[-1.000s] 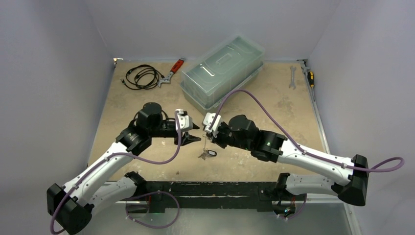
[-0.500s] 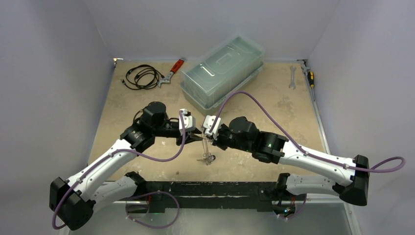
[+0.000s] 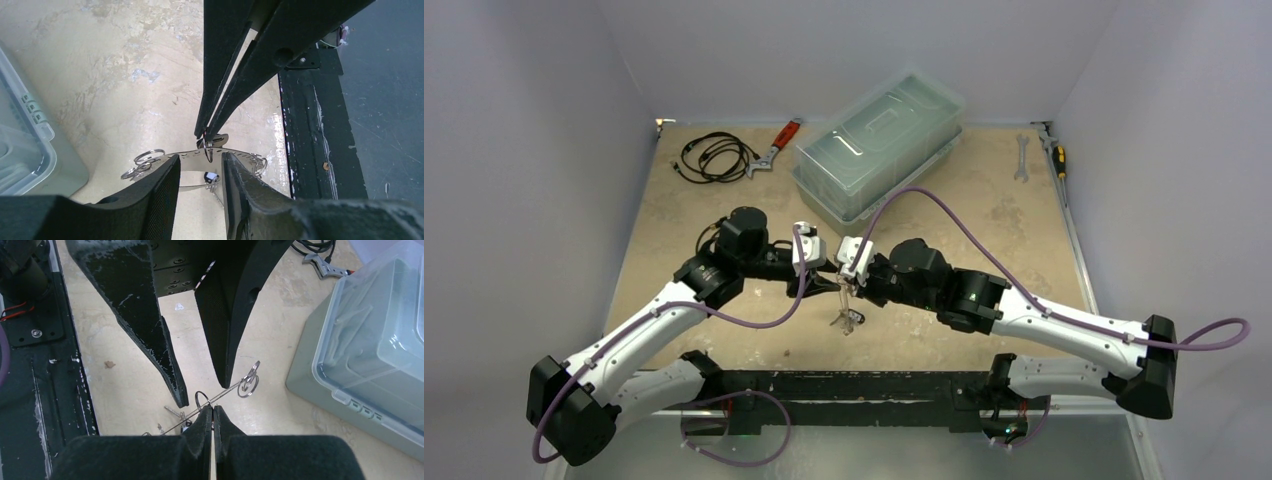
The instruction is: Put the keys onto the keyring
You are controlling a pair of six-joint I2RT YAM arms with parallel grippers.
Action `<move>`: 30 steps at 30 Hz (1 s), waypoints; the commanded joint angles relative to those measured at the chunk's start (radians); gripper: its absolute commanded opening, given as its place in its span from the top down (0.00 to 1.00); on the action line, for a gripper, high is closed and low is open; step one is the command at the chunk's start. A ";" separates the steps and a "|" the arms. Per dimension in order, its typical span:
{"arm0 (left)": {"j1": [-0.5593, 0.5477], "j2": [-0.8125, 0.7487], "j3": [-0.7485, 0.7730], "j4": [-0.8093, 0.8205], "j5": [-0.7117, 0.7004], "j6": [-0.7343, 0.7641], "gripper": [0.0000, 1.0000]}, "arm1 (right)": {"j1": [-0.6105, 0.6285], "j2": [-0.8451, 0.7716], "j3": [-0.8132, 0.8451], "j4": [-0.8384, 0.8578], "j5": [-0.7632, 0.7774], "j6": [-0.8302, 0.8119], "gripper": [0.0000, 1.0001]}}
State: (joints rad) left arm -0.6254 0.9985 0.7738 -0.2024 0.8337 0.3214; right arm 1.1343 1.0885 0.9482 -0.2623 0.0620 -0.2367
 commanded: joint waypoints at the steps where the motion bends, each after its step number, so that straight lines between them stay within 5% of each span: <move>1: -0.006 -0.010 0.006 0.030 0.046 -0.006 0.64 | 0.007 -0.001 0.027 0.065 0.023 -0.013 1.00; 21: -0.009 0.023 -0.005 0.074 0.055 -0.041 0.83 | 0.007 -0.022 0.022 0.078 -0.060 -0.019 1.00; 25: -0.010 0.026 -0.008 0.083 0.057 -0.050 1.00 | 0.007 -0.027 0.019 0.084 -0.082 -0.021 1.00; 30: -0.012 0.013 -0.023 0.123 0.009 -0.089 1.00 | 0.007 -0.044 0.011 0.100 -0.076 -0.020 1.00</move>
State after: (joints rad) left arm -0.6312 1.0203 0.7662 -0.1589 0.8650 0.2642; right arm 1.1336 1.0901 0.9478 -0.2569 0.0273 -0.2489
